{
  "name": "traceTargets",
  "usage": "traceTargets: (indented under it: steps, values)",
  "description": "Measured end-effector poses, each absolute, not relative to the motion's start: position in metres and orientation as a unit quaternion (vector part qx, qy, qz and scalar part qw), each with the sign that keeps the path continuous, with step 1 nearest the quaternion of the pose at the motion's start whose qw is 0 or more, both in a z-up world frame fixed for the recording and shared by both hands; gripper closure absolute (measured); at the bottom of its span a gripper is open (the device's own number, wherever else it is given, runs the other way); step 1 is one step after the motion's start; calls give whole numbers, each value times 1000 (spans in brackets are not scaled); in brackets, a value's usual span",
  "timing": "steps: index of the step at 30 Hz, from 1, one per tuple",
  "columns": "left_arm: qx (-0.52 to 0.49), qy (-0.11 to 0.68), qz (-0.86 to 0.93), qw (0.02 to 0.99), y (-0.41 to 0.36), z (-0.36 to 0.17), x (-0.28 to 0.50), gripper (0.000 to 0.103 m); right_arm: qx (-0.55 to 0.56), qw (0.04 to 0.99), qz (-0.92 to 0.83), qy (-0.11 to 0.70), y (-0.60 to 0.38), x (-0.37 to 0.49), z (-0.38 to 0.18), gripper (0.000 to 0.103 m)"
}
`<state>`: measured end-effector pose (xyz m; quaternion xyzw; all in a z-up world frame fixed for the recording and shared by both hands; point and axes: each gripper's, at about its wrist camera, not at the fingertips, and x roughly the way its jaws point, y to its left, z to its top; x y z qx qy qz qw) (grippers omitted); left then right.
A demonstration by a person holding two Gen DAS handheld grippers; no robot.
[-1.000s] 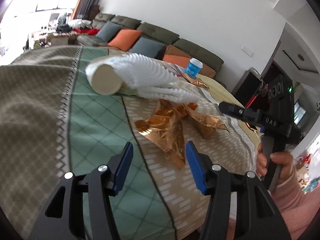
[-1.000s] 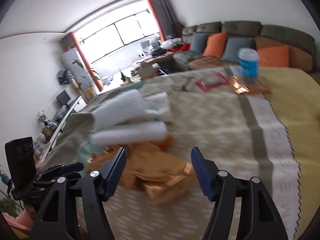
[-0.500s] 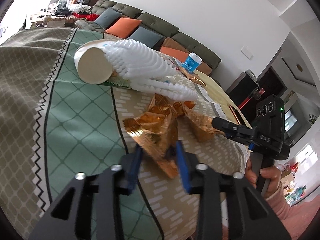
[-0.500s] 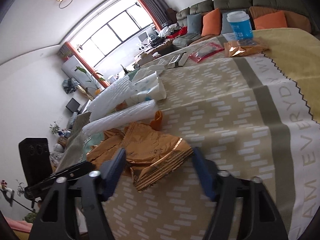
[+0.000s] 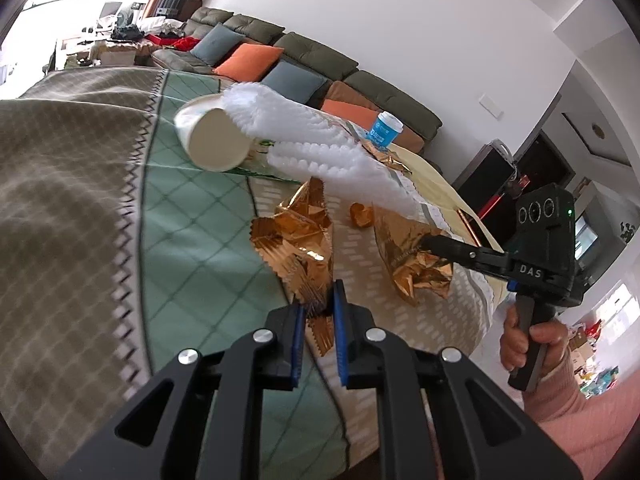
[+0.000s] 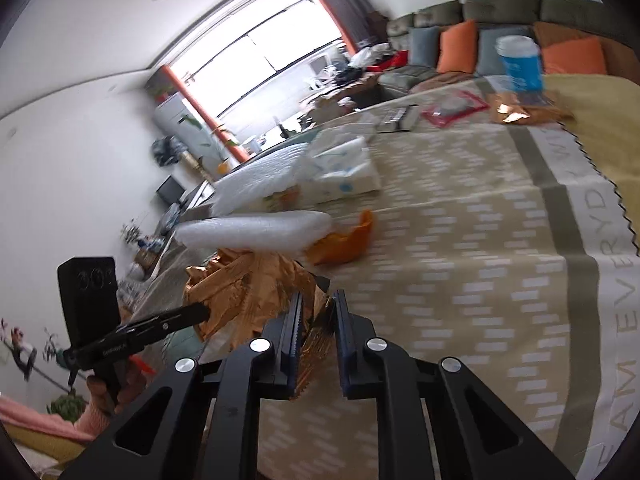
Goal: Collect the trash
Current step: 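Grasp a gold foil wrapper with the left tool while the right tool grasps a foam net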
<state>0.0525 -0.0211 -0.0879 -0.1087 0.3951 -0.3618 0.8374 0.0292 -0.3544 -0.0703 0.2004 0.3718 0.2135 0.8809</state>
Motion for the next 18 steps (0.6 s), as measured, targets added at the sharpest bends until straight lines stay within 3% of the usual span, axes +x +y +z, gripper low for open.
traceTargets:
  steps: [18]
  values:
    - [-68,361,-280,887,49,-65,16,92,181,867,290,362,-304,45,-56,91]
